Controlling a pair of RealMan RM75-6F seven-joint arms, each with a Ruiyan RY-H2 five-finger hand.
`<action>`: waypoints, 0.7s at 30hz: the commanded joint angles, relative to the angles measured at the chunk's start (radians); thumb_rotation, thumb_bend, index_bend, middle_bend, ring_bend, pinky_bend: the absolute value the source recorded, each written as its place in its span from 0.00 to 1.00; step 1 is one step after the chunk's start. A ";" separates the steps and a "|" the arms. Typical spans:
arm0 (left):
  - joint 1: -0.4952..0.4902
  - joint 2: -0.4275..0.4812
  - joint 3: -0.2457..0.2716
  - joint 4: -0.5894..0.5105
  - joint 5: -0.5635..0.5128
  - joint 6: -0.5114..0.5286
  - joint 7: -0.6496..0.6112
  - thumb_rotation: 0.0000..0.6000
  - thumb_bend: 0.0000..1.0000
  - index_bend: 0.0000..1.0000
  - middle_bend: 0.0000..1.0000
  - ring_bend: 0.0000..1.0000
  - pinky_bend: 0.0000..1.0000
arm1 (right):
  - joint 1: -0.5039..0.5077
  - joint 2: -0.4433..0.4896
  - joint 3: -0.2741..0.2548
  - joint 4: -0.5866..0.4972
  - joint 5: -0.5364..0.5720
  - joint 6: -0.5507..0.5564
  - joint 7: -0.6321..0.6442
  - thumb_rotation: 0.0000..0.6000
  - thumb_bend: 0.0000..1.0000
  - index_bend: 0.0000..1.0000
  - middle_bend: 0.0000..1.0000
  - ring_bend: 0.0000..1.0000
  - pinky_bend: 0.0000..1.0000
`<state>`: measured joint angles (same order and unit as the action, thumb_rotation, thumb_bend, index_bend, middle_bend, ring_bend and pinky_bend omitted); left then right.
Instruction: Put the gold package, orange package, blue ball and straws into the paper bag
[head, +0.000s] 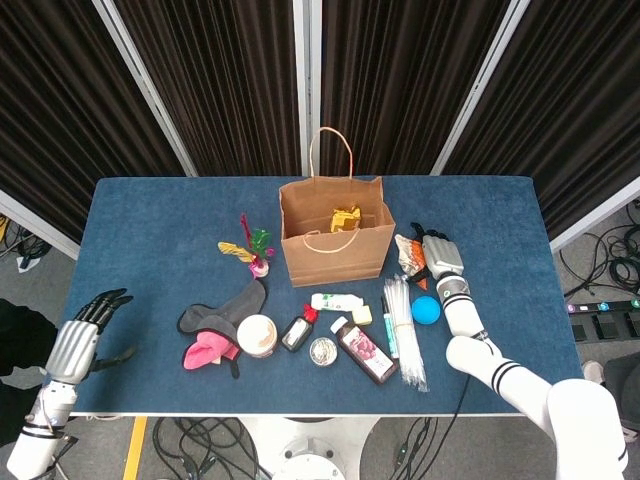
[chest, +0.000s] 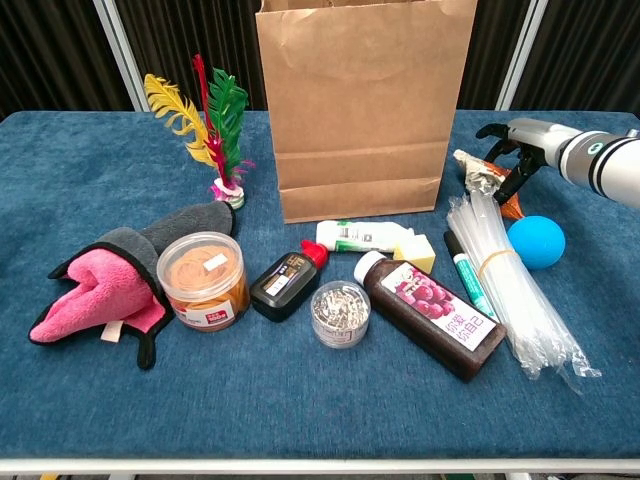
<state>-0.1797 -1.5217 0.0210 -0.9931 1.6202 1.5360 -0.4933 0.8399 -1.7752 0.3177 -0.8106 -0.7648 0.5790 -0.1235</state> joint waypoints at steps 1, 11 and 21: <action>-0.002 -0.004 0.000 0.000 0.003 0.001 0.004 1.00 0.24 0.24 0.23 0.15 0.24 | 0.003 -0.005 -0.001 0.009 0.002 -0.006 0.000 1.00 0.01 0.07 0.26 0.11 0.15; -0.006 -0.006 0.000 -0.007 0.007 0.004 0.009 1.00 0.24 0.24 0.23 0.15 0.24 | -0.015 0.002 0.008 -0.016 -0.027 0.094 -0.005 1.00 0.26 0.39 0.49 0.34 0.41; -0.007 0.007 0.005 -0.031 0.020 0.019 0.011 1.00 0.24 0.24 0.23 0.15 0.24 | -0.090 0.181 0.045 -0.350 -0.175 0.371 -0.006 1.00 0.37 0.49 0.54 0.42 0.50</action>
<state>-0.1867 -1.5160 0.0255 -1.0220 1.6389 1.5534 -0.4816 0.7868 -1.6897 0.3424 -1.0010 -0.8722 0.8316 -0.1191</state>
